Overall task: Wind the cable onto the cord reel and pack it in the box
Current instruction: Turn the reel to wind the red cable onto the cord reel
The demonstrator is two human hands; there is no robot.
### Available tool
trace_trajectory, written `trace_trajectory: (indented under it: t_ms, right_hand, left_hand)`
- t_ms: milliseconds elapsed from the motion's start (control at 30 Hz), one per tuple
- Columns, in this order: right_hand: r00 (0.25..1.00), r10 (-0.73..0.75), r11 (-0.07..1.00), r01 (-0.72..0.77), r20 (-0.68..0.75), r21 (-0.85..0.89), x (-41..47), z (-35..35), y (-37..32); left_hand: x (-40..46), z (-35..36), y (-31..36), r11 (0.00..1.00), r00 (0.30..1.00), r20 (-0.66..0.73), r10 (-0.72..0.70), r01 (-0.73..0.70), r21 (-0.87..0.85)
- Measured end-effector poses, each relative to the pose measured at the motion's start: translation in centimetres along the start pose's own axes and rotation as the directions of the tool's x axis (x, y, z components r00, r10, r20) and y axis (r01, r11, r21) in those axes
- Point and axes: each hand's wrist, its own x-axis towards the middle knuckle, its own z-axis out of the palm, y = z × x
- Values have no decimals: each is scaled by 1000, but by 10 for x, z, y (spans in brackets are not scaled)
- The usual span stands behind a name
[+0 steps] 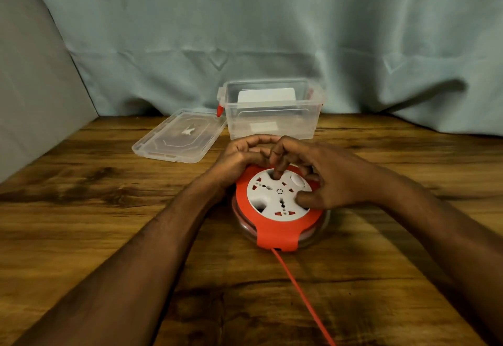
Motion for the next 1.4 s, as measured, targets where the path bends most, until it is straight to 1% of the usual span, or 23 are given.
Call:
trace_trajectory:
  t_ms: [267,333,433,533,600,767,967,1033,1133,1233,1267,1333,1400]
  right_hand:
    - [999,17,998,-19,36,62,1,-2,-6]
    - [999,37,999,-38,26,26,1,-3,-7]
    - [995,99,990,-98,2,-98,1,-4,-9]
    - [995,94,981,-96,-24,-166,1,0,-11]
    - [996,70,980,-78,-46,-185,2,3,-11]
    - [994,65,977,-81,-86,-196,2,6,-12]
    - [978,64,961,-114,-199,-251,7,19,-18]
    - [975,47,961,-103,-218,-258,8,22,-20]
    - [978,-9,972,-40,-209,-230,6,22,-19]
    - [979,-70,992,49,-190,-116,4,10,-12]
    - [985,-68,995,56,-158,-78,3,5,-8]
    - [996,-24,1000,23,-80,-15,1,-1,-1]
    - [999,-11,999,13,-35,44,0,-2,3]
  left_hand:
    - [4,1,-3,999,999,1,35,-35,-42]
    - [5,0,-4,998,999,7,51,-51,-49]
    - [6,-1,-5,997,998,6,57,-57,-53]
    - [6,-1,-7,997,999,-6,46,-46,-55]
    - [6,-1,-6,997,999,-8,42,-43,-59]
    - [5,-1,-6,997,999,5,35,-34,-67]
    - [4,0,-4,997,999,-6,38,-38,-60]
    - [4,0,-4,998,999,-9,37,-37,-53]
    - [3,1,-3,999,1000,-7,24,-24,-31]
    - [2,3,-1,1000,1000,-22,21,-22,-10]
    - [2,3,-1,1000,1000,-22,20,-20,-8]
    - [2,3,0,1000,1000,-12,20,-20,-6]
    - [2,2,0,1000,1000,5,26,-26,-3]
